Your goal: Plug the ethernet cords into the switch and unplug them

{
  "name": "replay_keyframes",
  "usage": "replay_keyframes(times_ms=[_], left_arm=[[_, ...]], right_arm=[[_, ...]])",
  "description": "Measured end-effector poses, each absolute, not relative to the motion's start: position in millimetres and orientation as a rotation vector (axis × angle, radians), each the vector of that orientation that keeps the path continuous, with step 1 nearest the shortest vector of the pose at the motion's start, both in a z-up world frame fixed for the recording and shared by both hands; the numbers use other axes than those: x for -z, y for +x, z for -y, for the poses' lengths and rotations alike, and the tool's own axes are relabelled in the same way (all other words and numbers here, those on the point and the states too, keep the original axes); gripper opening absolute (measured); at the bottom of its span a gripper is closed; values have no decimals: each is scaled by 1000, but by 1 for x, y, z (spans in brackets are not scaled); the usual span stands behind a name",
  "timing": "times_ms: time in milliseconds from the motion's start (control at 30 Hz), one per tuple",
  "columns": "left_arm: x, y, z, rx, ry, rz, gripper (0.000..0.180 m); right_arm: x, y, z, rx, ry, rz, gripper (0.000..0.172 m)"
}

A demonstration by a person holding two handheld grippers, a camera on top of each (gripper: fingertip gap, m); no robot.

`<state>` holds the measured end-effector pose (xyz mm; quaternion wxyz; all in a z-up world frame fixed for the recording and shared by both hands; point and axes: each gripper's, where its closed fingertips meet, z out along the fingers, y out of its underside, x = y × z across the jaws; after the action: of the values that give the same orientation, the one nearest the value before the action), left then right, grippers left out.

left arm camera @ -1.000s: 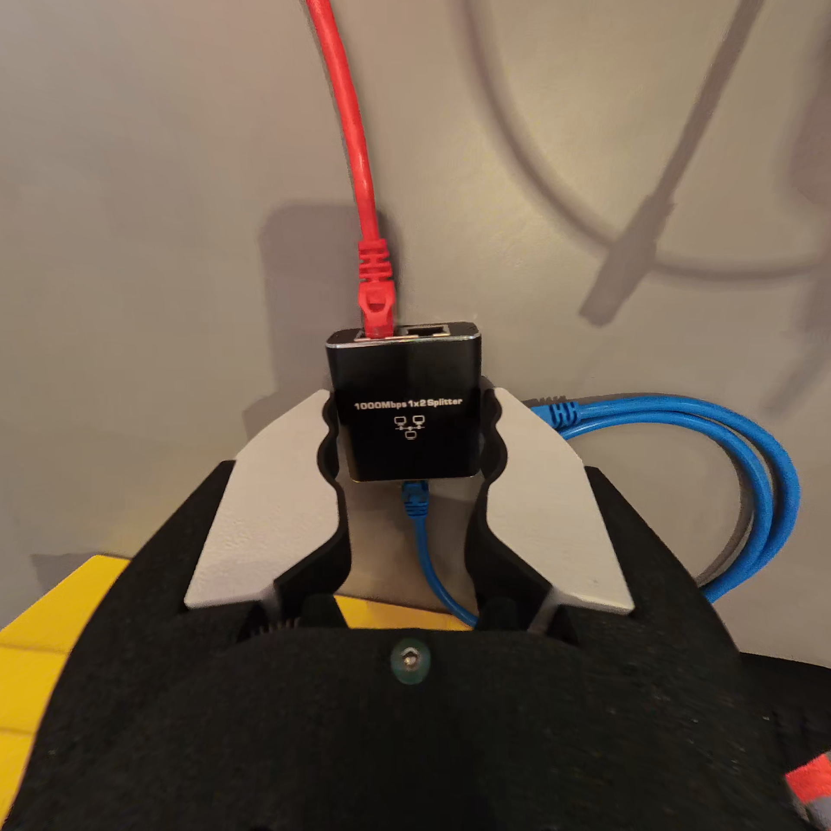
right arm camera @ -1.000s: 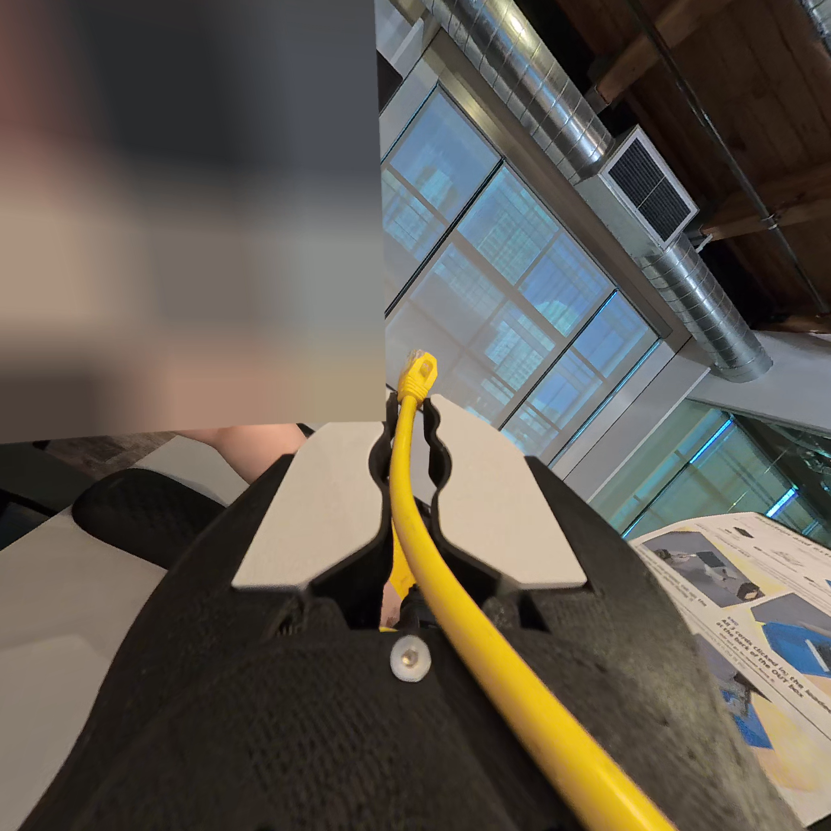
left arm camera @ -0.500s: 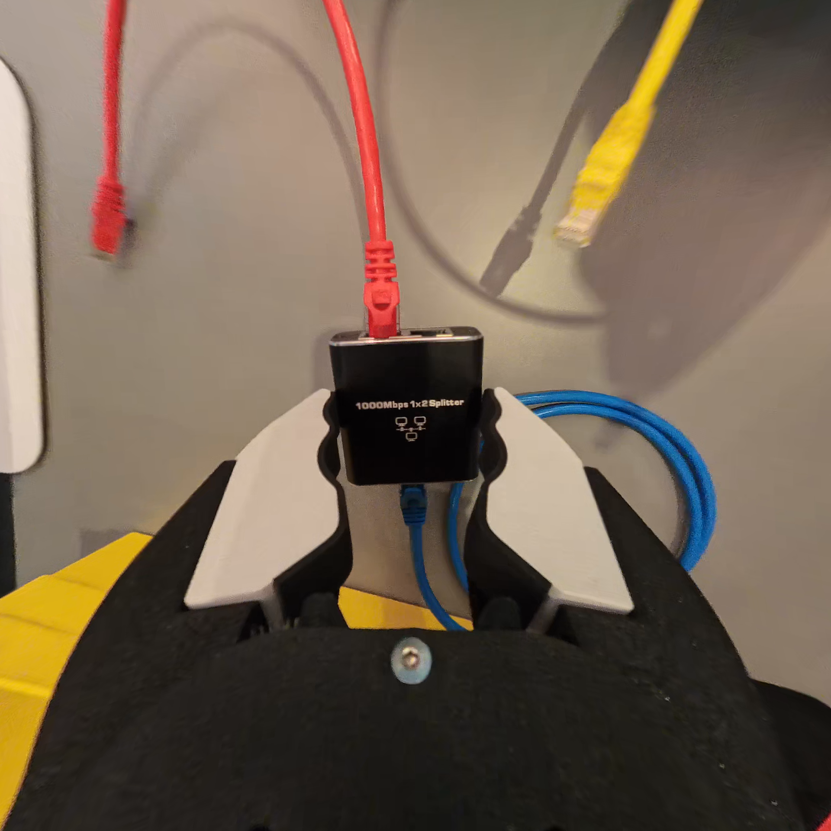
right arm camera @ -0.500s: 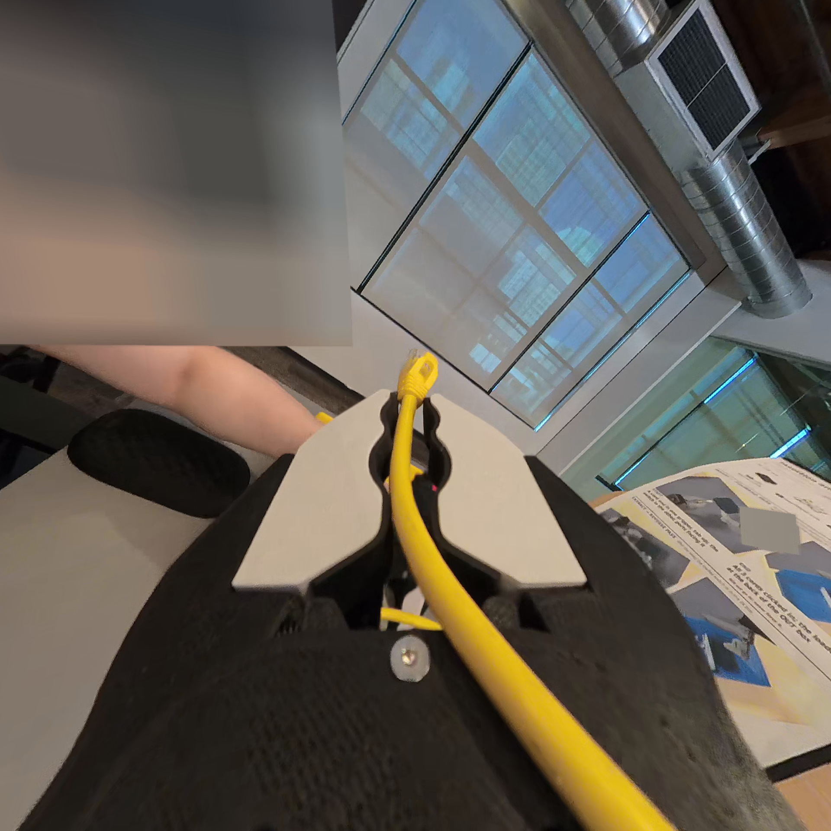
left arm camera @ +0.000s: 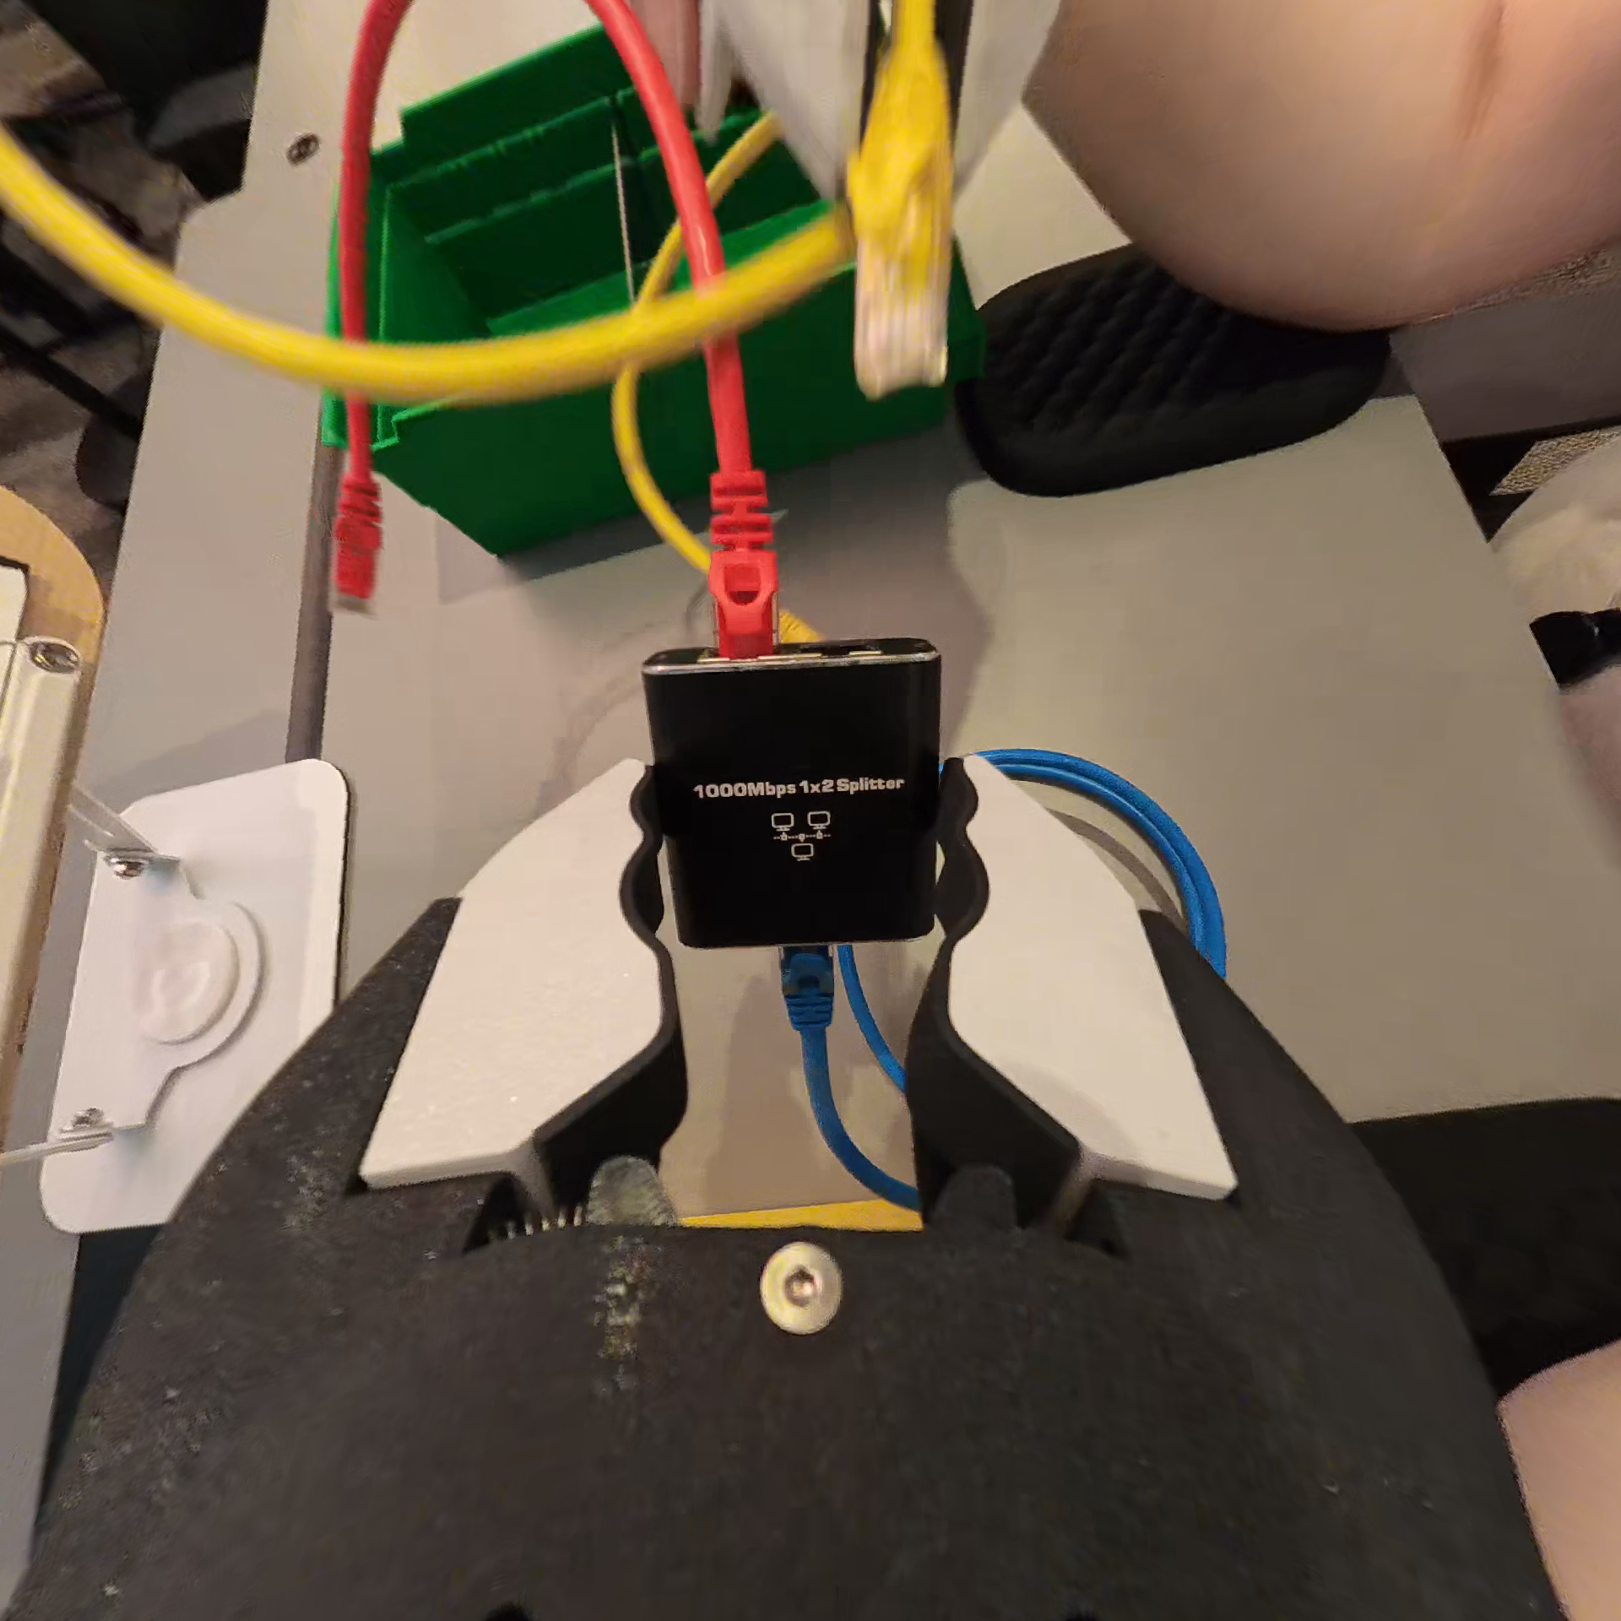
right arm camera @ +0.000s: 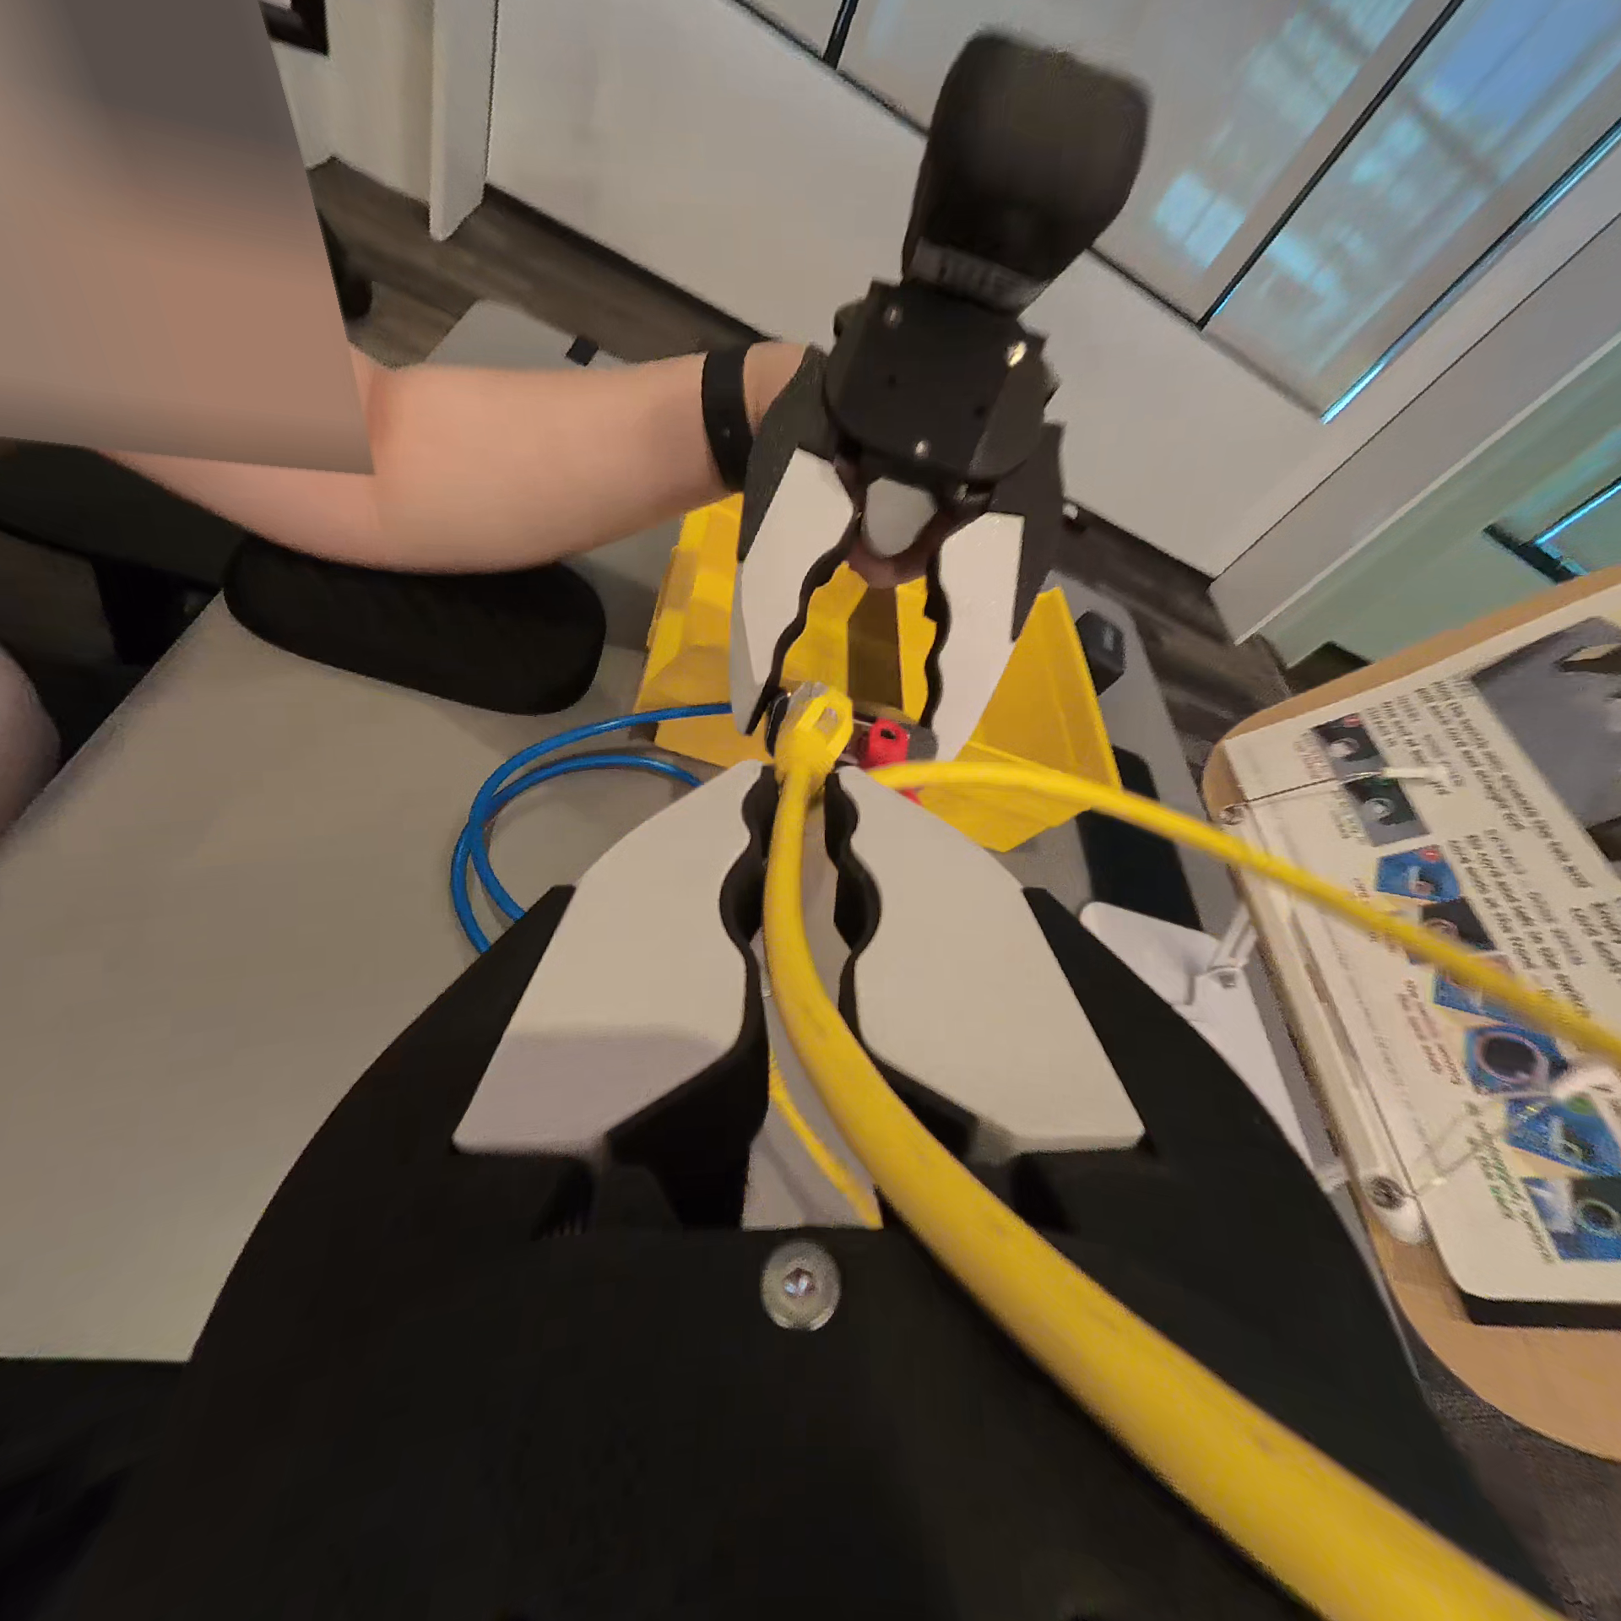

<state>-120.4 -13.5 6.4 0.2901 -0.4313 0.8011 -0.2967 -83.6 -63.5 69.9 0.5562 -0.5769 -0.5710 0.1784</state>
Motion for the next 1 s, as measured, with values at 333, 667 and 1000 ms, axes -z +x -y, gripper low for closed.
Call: replay_keyframes(times_ms=[333,667,1000], left_arm=[[-1,-125,8,755,-1184,-2145,60],[11,-119,-7,754,-1295,-2106,60],[-6,-104,-32,790,-1385,-1885,60]], right_arm=[[-58,-89,54,-277,-1527,1338,11],[-110,-82,88,-448,-1214,1254,11],[-77,-91,120,-550,-1297,1503,10]])
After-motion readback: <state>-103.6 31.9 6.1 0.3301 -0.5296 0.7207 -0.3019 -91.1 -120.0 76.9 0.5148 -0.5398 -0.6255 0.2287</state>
